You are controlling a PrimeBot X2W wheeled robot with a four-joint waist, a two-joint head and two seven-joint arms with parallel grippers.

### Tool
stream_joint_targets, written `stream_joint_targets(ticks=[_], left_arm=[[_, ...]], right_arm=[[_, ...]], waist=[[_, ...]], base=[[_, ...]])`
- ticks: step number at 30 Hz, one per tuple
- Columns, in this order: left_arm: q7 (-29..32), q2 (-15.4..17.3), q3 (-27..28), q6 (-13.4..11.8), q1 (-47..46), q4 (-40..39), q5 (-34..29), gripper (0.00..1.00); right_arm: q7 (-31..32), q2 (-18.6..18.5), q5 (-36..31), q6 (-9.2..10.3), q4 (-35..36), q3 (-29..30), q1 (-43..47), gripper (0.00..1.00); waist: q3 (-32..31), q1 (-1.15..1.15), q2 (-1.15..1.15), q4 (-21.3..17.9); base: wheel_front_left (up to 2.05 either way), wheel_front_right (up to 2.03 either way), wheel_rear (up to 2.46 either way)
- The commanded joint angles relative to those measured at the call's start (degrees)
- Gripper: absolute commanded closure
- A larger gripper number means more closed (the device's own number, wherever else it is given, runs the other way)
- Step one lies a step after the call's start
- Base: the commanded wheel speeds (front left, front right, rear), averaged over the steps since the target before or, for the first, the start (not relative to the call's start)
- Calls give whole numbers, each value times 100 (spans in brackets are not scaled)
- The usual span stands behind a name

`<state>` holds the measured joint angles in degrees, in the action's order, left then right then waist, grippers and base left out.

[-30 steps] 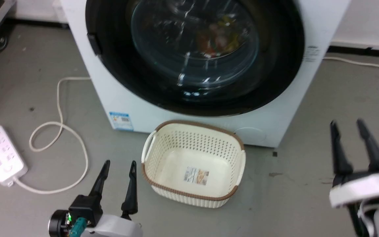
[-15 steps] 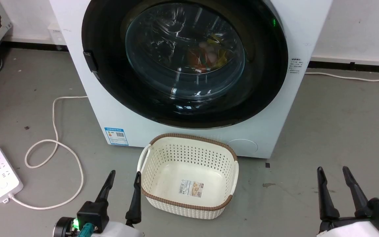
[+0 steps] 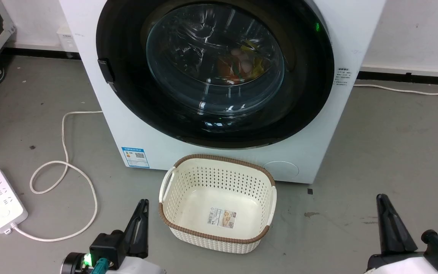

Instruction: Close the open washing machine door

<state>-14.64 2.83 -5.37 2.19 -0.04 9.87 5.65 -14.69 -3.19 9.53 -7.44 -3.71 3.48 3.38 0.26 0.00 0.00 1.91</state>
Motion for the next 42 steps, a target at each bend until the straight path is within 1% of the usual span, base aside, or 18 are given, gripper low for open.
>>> stream_joint_targets(ticks=[1,42], left_arm=[[27,0,10,-4,0,-17,-11,100],[507,2,186,-76,1,-341,-196,100]], right_arm=[[25,1,-18,0,7,-8,-6,100],[507,11,-330,-2,128,-121,-117,100]], waist=[[0,0,0,-3],[-9,0,0,-66]], base=[[0,0,0],[0,0,0]])
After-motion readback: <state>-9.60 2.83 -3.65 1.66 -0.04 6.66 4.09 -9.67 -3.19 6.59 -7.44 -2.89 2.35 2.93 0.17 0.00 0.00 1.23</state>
